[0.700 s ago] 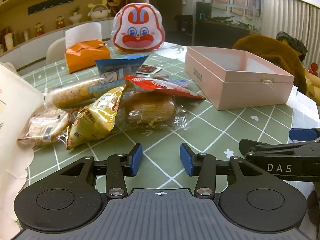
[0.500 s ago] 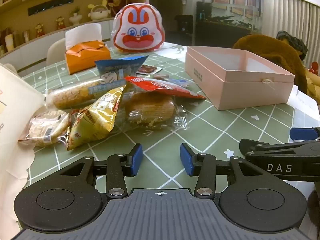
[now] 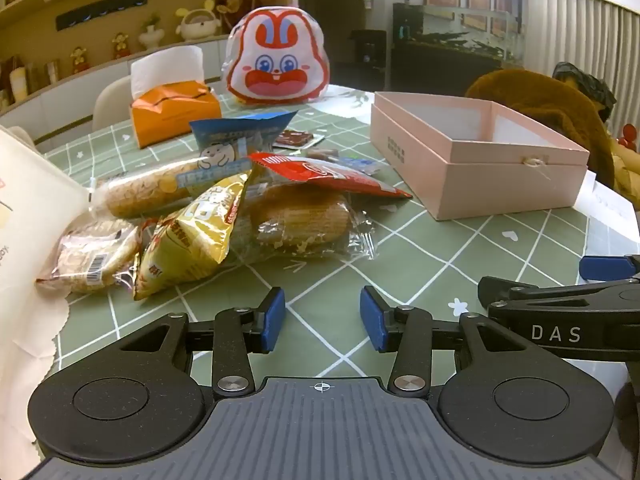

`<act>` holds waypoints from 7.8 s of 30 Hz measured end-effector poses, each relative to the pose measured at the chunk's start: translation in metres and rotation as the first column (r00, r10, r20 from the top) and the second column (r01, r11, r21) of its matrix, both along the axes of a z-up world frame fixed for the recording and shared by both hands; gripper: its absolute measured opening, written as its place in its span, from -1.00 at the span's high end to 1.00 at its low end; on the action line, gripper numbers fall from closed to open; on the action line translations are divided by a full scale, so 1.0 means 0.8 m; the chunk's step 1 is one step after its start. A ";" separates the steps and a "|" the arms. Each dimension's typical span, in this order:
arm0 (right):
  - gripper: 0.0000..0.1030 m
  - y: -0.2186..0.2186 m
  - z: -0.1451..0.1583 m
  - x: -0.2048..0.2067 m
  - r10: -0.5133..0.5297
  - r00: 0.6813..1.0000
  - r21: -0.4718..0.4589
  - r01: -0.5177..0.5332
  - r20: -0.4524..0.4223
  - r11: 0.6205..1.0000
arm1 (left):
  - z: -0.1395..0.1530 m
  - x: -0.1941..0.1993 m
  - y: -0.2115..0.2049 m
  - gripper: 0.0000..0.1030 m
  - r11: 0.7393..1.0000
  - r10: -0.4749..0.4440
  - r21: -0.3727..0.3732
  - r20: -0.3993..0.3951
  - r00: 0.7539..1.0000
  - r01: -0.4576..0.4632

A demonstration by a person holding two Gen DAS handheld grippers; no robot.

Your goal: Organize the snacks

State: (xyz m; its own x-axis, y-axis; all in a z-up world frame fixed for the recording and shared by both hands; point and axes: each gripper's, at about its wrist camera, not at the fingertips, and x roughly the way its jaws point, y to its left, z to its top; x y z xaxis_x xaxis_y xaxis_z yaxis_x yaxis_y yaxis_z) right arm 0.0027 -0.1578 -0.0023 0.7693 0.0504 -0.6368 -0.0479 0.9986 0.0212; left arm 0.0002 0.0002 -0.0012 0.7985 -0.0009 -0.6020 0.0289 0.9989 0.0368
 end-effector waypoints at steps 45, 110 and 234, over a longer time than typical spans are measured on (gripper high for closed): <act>-1.00 0.000 0.000 0.000 0.000 1.000 0.001 0.000 -0.001 1.000 | 0.000 0.000 0.001 0.06 1.000 0.000 -0.001 0.000 1.000 0.000; -0.73 0.007 0.055 -0.002 -0.033 0.964 -0.002 0.034 -0.262 0.999 | 0.042 0.093 0.160 0.16 0.938 -0.002 -0.335 -0.264 0.965 -0.090; 0.17 0.019 0.070 -0.073 0.112 0.936 0.184 -0.052 -0.333 0.981 | 0.031 0.001 0.101 0.40 0.852 -0.314 -0.514 -0.357 0.880 0.095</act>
